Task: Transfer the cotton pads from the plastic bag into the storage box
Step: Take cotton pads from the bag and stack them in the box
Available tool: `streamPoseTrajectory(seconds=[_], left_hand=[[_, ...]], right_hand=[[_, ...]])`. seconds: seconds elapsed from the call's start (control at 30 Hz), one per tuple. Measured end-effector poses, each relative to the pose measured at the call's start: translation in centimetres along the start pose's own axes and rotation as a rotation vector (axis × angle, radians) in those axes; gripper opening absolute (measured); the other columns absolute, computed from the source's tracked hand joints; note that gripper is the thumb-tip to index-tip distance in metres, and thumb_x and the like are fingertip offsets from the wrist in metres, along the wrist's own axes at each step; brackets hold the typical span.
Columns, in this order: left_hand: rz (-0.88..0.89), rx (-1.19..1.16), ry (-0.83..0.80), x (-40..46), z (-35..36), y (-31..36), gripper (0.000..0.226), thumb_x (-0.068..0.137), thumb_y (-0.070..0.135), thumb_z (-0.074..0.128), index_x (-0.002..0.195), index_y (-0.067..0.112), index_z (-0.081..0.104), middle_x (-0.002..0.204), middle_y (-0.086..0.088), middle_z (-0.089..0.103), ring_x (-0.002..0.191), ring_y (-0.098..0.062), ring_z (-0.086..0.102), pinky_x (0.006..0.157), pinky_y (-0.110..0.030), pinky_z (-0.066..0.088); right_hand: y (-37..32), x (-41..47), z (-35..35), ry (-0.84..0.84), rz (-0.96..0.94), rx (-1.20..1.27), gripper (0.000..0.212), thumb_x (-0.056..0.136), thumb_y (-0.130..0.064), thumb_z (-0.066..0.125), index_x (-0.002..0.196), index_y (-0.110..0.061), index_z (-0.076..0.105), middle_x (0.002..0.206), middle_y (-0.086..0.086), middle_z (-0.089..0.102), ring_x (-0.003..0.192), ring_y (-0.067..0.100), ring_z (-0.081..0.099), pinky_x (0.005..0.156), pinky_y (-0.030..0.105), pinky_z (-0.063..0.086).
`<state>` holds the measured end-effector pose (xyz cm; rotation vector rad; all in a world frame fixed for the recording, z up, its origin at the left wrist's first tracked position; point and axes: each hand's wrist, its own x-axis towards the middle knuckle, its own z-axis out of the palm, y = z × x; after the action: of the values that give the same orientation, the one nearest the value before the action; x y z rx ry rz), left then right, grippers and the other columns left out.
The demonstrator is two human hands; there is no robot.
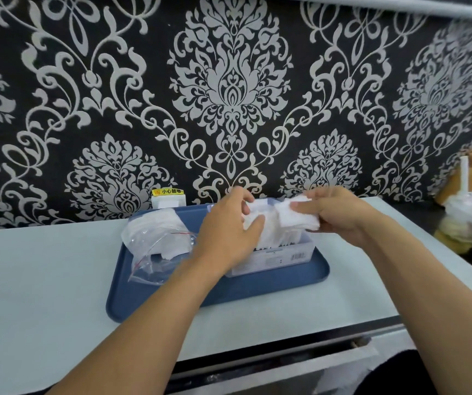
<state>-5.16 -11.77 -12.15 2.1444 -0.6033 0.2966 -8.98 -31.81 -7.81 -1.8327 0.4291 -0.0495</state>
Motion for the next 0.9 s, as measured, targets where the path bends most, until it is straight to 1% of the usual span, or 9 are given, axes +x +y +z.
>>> streamPoseTrajectory(seconds=[0.07, 0.2, 0.3, 0.4, 0.53, 0.67, 0.73, 0.83, 0.9], left_hand=[[0.066, 0.241, -0.161, -0.2, 0.1, -0.7, 0.013, 0.086, 0.037, 0.061, 0.097, 0.030, 0.064, 0.088, 0.012, 0.065, 0.082, -0.014, 0.064, 0.077, -0.036, 0.056], [0.056, 0.406, -0.362, -0.8, 0.7, -0.9, 0.027, 0.090, 0.038, 0.046, 0.095, 0.024, 0.068, 0.094, 0.002, 0.069, 0.086, -0.028, 0.063, 0.077, -0.041, 0.056], [0.065, 0.445, -0.357, -0.8, 1.0, -1.0, 0.027, 0.091, 0.035, 0.042, 0.099, 0.023, 0.064, 0.097, 0.000, 0.066, 0.086, -0.031, 0.059, 0.068, -0.037, 0.048], [0.065, 0.477, -0.356, -0.9, 1.0, -1.0, 0.028, 0.095, 0.034, 0.040, 0.094, 0.020, 0.065, 0.097, -0.003, 0.066, 0.081, -0.030, 0.057, 0.062, -0.034, 0.040], [0.067, 0.465, -0.368, -1.2, 1.3, -0.9, 0.030, 0.096, 0.031, 0.039, 0.096, 0.017, 0.065, 0.100, -0.004, 0.066, 0.085, -0.029, 0.058, 0.064, -0.034, 0.039], [0.081, 0.449, -0.369, -1.2, 1.1, -0.9, 0.032, 0.097, 0.030, 0.038, 0.104, 0.017, 0.067, 0.108, -0.003, 0.067, 0.092, -0.028, 0.060, 0.072, -0.037, 0.047], [0.073, 0.426, -0.367, -1.2, 0.9, -0.9, 0.032, 0.097, 0.030, 0.039, 0.108, 0.018, 0.067, 0.112, -0.003, 0.067, 0.097, -0.028, 0.061, 0.077, -0.037, 0.050], [0.056, 0.403, -0.358, -1.1, 0.8, -0.9, 0.031, 0.096, 0.030, 0.042, 0.111, 0.020, 0.067, 0.114, -0.002, 0.067, 0.099, -0.028, 0.061, 0.076, -0.035, 0.047], [0.062, 0.415, -0.366, -1.1, 0.8, -0.9, 0.031, 0.096, 0.030, 0.042, 0.110, 0.020, 0.067, 0.112, -0.003, 0.067, 0.097, -0.028, 0.061, 0.075, -0.035, 0.048]], right_hand=[[0.1, -0.1, -0.1, -0.001, 0.028, -0.231, 0.034, 0.081, -0.013, 0.080, 0.108, 0.000, 0.066, 0.103, 0.017, 0.074, 0.082, 0.022, 0.067, 0.070, 0.035, 0.055], [-0.8, -0.4, 2.3, 0.038, 0.003, -0.670, 0.054, 0.077, -0.021, 0.085, 0.117, 0.008, 0.062, 0.123, 0.024, 0.063, 0.109, 0.036, 0.062, 0.089, 0.040, 0.052], [-0.3, 0.7, 3.8, 0.067, -0.047, -1.033, 0.050, 0.071, -0.028, 0.088, 0.104, -0.006, 0.057, 0.111, 0.010, 0.065, 0.093, 0.026, 0.057, 0.075, 0.033, 0.050], [0.3, 1.4, 4.4, 0.206, -0.062, -1.201, 0.041, 0.078, -0.015, 0.074, 0.112, -0.010, 0.052, 0.095, 0.004, 0.055, 0.083, 0.025, 0.052, 0.067, 0.032, 0.042], [1.2, 2.3, 3.6, 0.323, -0.059, -1.169, 0.047, 0.081, -0.012, 0.066, 0.122, -0.008, 0.045, 0.105, 0.008, 0.059, 0.088, 0.028, 0.053, 0.070, 0.035, 0.042], [2.5, 2.9, 2.6, 0.146, 0.002, -0.873, 0.083, 0.058, -0.040, 0.092, 0.119, -0.014, 0.043, 0.108, 0.003, 0.057, 0.099, 0.025, 0.056, 0.076, 0.034, 0.047], [2.0, 2.4, 1.8, 0.157, -0.076, -0.634, 0.068, 0.063, -0.040, 0.090, 0.112, -0.015, 0.050, 0.100, 0.001, 0.058, 0.093, 0.021, 0.057, 0.069, 0.032, 0.044], [0.5, 0.7, 1.0, 0.216, -0.346, -0.400, 0.012, 0.081, -0.020, 0.070, 0.091, -0.014, 0.068, 0.082, -0.002, 0.067, 0.077, 0.015, 0.059, 0.066, 0.028, 0.045], [-0.3, -0.7, 1.5, 0.123, -0.418, -0.489, 0.019, 0.085, -0.015, 0.060, 0.073, -0.014, 0.075, 0.074, -0.002, 0.072, 0.073, 0.015, 0.063, 0.068, 0.028, 0.050]])
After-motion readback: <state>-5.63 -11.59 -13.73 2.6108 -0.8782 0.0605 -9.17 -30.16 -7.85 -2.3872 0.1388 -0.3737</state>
